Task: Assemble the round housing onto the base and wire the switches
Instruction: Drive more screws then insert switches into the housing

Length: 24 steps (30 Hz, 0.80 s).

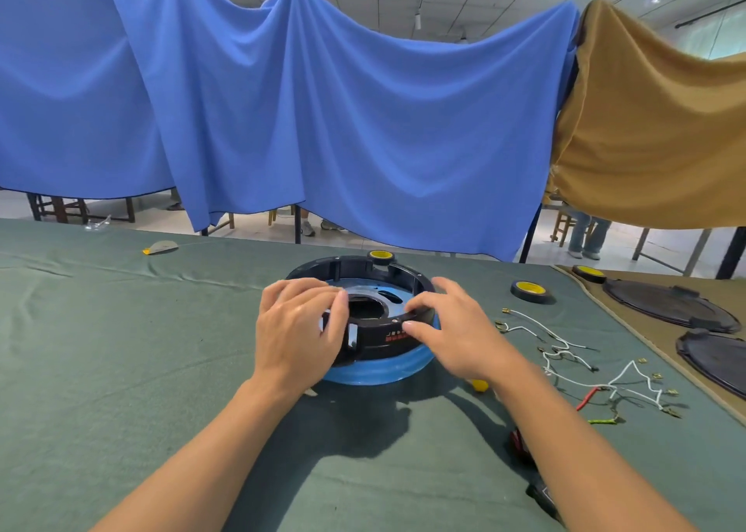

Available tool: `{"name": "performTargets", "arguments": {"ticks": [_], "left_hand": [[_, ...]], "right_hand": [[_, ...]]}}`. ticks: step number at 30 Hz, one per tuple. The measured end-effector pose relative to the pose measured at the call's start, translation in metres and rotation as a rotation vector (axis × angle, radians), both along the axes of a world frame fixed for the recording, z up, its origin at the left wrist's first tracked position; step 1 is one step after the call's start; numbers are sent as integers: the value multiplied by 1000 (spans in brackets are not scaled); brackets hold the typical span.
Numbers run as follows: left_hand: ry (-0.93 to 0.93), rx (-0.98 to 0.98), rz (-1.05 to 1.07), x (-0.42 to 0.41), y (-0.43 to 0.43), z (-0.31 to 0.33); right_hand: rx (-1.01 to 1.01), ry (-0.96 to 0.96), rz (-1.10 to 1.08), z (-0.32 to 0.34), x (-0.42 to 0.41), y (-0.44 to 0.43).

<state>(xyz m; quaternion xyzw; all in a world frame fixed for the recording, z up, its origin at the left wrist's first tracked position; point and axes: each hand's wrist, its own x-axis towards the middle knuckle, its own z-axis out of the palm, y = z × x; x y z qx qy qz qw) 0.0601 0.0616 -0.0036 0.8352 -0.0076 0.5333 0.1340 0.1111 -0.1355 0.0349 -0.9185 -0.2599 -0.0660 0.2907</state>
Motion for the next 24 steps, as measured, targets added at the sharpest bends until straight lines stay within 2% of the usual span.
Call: {"name": "performTargets", "arguments": {"ticks": [3, 6, 11, 13, 17, 21, 24], "left_hand": [[203, -179, 85, 4, 7, -2], [308, -224, 63, 7, 8, -8], [223, -83, 145, -3, -2, -5], [205, -39, 117, -3, -4, -5], [202, -60, 25, 0, 0, -7], [239, -102, -70, 3, 1, -10], [235, -55, -92, 2, 0, -11]], "right_hand": [[-5, 1, 8, 1, -7, 8], [12, -3, 43, -8, -15, 22], [49, -16, 36, -10, -10, 14], [40, -60, 33, -6, -5, 6], [-7, -146, -16, -8, -1, 0], [-4, -149, -48, -11, 0, 1], [19, -150, -73, -14, 2, -2]]}}
